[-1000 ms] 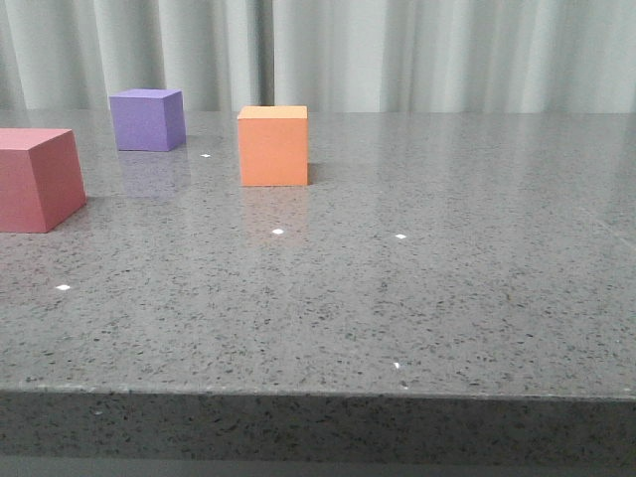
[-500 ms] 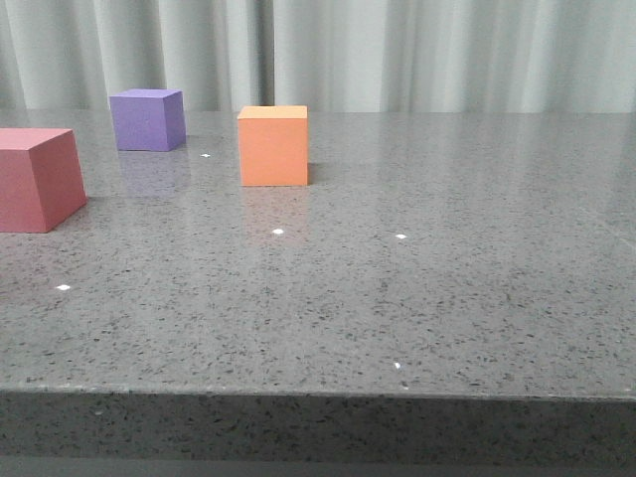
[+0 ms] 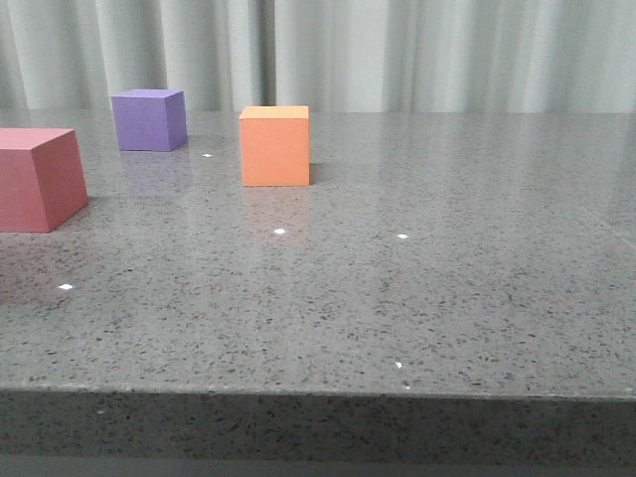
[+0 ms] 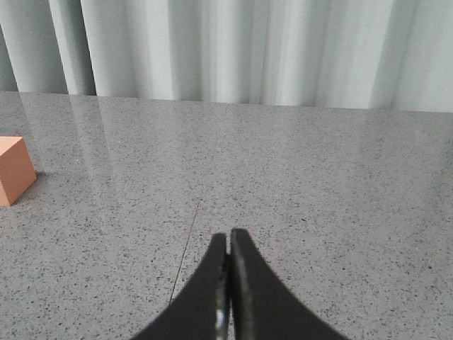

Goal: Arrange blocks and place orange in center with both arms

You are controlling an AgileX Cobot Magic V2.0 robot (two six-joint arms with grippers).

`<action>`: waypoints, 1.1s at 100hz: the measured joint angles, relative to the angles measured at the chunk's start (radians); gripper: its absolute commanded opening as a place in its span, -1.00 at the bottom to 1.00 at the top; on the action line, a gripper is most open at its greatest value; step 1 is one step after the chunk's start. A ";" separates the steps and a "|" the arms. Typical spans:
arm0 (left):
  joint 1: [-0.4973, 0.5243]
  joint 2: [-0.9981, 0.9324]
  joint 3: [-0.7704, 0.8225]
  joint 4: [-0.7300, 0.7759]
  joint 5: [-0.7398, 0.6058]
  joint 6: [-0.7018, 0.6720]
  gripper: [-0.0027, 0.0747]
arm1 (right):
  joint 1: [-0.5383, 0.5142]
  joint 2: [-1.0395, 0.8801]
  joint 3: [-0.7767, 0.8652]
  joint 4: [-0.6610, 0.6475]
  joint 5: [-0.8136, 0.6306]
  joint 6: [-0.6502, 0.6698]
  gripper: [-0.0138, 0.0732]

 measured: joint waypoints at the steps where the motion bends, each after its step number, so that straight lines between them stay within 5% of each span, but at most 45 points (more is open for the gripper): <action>1: -0.005 0.014 -0.008 0.000 0.000 0.000 0.74 | 0.000 0.000 0.000 0.000 0.000 0.000 -0.84; 60: -0.456 0.669 -0.510 0.455 -0.035 -0.471 0.74 | 0.000 0.000 0.000 0.000 0.000 0.000 -0.84; 110: -0.573 0.946 -0.751 0.852 0.153 -0.800 0.74 | 0.000 0.000 0.000 0.000 0.000 0.000 -0.84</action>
